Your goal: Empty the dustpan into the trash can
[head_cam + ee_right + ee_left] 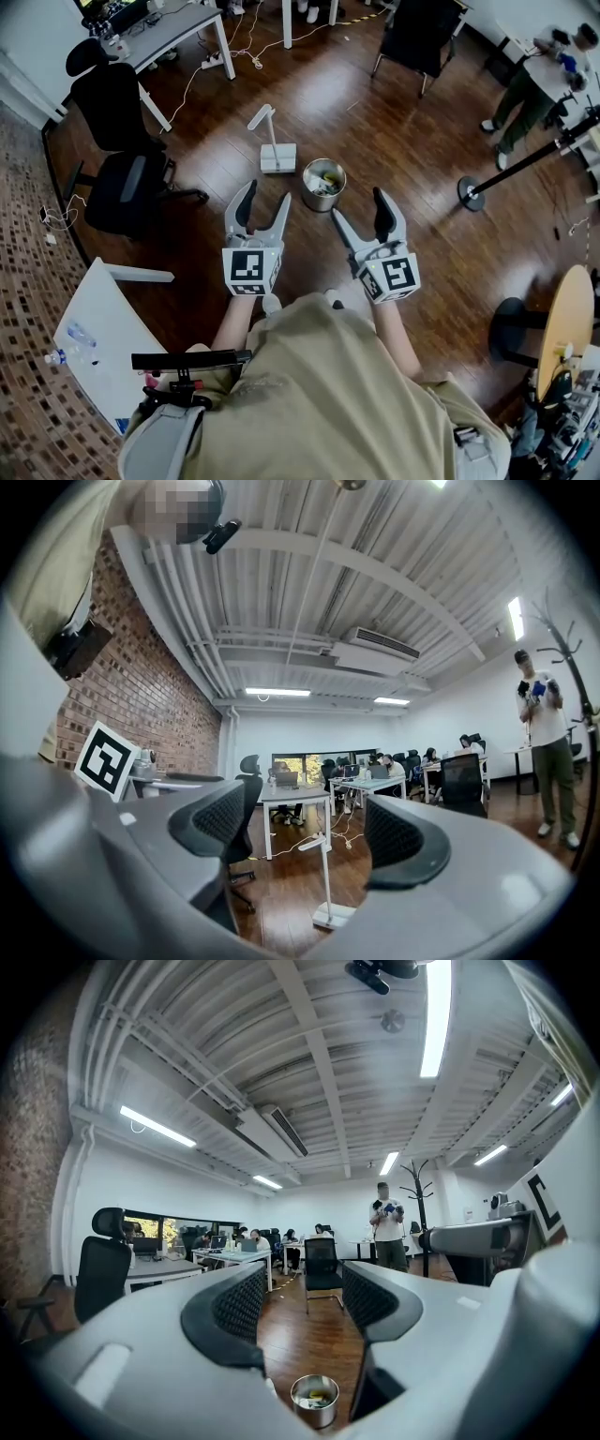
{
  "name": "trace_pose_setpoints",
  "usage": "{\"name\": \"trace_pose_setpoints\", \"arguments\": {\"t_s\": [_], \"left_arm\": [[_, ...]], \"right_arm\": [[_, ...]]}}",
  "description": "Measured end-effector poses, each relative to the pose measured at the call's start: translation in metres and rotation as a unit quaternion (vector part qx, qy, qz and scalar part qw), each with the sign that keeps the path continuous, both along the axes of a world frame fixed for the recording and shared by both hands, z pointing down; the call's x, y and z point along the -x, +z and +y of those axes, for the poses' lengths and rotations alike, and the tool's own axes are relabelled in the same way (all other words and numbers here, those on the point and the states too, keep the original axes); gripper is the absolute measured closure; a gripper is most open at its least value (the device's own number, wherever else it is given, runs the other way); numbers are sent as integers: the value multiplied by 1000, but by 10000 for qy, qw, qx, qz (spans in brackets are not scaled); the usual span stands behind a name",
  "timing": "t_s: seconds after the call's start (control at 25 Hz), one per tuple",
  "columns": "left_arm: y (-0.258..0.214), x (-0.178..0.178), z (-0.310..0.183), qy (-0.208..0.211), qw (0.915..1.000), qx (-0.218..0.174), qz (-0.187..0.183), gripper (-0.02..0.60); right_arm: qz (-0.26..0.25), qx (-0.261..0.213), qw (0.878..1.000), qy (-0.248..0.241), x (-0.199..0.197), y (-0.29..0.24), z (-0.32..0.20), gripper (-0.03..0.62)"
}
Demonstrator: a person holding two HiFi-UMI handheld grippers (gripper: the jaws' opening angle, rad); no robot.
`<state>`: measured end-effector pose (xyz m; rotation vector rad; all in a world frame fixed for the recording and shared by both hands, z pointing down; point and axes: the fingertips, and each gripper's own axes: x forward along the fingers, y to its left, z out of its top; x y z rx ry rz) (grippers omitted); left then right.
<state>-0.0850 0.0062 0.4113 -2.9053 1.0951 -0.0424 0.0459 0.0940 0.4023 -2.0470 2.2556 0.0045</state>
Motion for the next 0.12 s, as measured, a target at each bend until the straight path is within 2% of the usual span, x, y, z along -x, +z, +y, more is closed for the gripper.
{"name": "trace_pose_setpoints", "arguments": {"t_s": [0.12], "left_arm": [[2,1,1,31,10000,14,-27,331]], "right_arm": [[-9,23,10000,-42,5,1,0,207]]}}
